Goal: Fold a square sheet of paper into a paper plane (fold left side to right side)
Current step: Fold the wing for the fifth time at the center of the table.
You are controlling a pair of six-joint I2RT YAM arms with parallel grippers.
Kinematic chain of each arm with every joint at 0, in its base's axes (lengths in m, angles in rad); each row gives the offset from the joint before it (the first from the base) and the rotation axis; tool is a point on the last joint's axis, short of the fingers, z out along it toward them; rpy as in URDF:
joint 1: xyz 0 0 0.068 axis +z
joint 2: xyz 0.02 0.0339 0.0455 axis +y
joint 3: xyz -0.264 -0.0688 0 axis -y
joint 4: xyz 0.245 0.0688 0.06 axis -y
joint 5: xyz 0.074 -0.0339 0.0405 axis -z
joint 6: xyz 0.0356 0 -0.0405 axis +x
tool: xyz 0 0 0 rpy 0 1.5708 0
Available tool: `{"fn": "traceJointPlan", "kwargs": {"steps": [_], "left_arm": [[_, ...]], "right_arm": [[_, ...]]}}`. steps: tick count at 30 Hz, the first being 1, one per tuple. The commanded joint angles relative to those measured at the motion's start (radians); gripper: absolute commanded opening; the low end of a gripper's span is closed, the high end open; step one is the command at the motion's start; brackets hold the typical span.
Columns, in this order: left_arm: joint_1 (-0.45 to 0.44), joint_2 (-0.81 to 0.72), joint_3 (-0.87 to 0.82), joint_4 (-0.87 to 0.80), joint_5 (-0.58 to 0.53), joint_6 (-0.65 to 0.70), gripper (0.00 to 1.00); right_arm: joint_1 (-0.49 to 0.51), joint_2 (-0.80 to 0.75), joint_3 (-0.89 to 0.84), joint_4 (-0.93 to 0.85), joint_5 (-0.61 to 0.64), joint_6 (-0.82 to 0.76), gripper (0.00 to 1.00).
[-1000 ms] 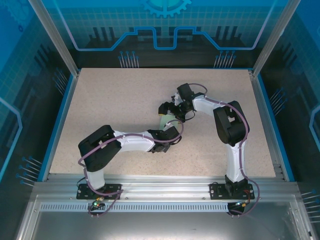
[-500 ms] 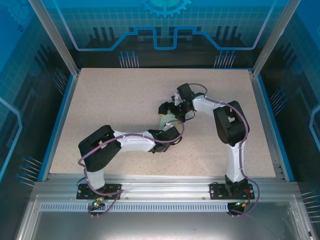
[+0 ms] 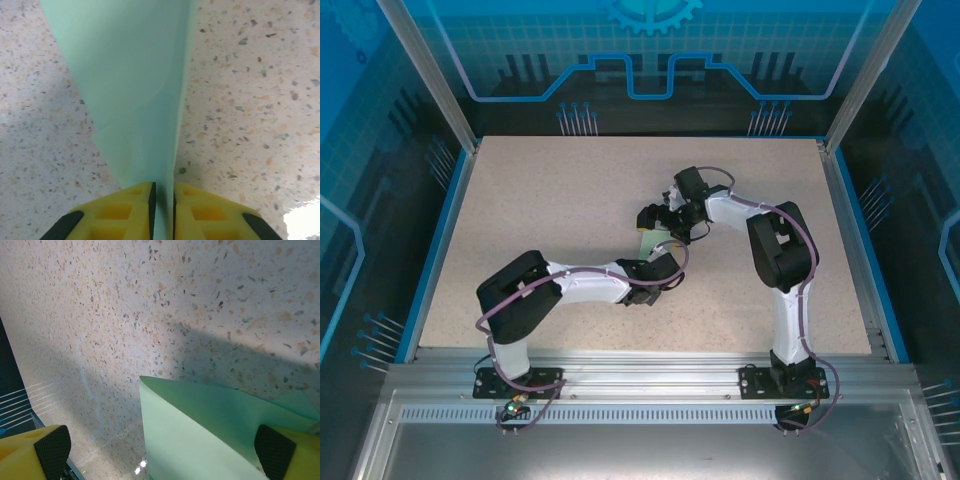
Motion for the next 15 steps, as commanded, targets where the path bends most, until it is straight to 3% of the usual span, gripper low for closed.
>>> {"fn": "traceJointPlan", "kwargs": {"steps": [1, 15], "left_arm": [[0.026, -0.049, -0.015, 0.023, 0.09, 0.001, 0.17], [0.147, -0.12, -0.142, 0.193, 0.389, -0.083, 0.16]], "right_arm": [[0.022, 0.051, -0.024, -0.047, 0.01, -0.028, 0.99], [-0.012, -0.016, -0.037, -0.026, -0.018, -0.05, 1.0]]}}
